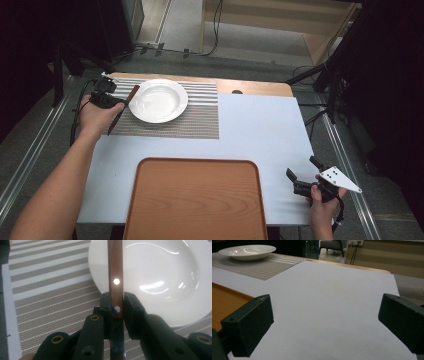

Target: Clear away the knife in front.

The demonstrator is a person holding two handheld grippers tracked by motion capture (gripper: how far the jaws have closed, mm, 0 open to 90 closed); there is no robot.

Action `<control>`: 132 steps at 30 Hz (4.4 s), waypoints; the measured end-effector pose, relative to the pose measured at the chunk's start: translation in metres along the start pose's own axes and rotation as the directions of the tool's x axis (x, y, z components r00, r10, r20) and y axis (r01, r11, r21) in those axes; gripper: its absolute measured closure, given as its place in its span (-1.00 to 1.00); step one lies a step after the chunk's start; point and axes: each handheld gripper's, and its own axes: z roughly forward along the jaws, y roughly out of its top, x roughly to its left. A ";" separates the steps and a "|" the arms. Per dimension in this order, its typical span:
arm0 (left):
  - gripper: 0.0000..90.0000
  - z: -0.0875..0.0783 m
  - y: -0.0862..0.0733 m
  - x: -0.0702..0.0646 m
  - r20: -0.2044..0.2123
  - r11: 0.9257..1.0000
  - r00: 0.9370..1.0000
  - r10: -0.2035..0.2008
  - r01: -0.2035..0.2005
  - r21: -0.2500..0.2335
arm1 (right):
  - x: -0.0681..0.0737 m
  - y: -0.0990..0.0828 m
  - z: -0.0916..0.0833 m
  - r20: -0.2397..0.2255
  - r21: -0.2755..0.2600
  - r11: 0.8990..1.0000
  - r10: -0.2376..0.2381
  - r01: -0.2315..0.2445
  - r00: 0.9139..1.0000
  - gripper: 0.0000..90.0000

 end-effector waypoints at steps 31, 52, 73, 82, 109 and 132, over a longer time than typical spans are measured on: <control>0.70 -0.035 -0.040 -0.045 0.071 0.995 0.993 0.090 -0.086 -0.059 | 0.000 0.000 0.000 -0.006 -0.001 1.000 -0.007 0.007 1.000 -1.00; 0.70 -0.051 -0.065 -0.087 0.125 0.985 0.979 0.160 -0.150 -0.083 | 0.001 0.000 0.000 -0.009 0.001 1.000 -0.009 0.009 1.000 -1.00; 0.70 -0.070 -0.093 -0.124 0.180 0.977 0.962 0.206 -0.191 -0.099 | 0.001 0.000 0.000 -0.010 -0.001 1.000 -0.011 0.011 1.000 -1.00; 0.70 -0.081 -0.112 -0.136 0.190 0.977 0.961 0.200 -0.182 -0.107 | 0.000 0.000 0.000 -0.011 -0.003 1.000 -0.010 0.010 1.000 -1.00; 0.70 -0.074 -0.177 -0.162 0.287 0.992 0.951 0.111 -0.088 -0.092 | 0.000 0.000 0.000 -0.010 -0.003 1.000 -0.008 0.008 1.000 -1.00; 0.70 -0.057 -0.210 -0.174 0.209 0.994 0.973 0.102 -0.092 -0.057 | 0.002 0.000 0.002 -0.015 0.009 1.000 -0.023 0.023 1.000 -1.00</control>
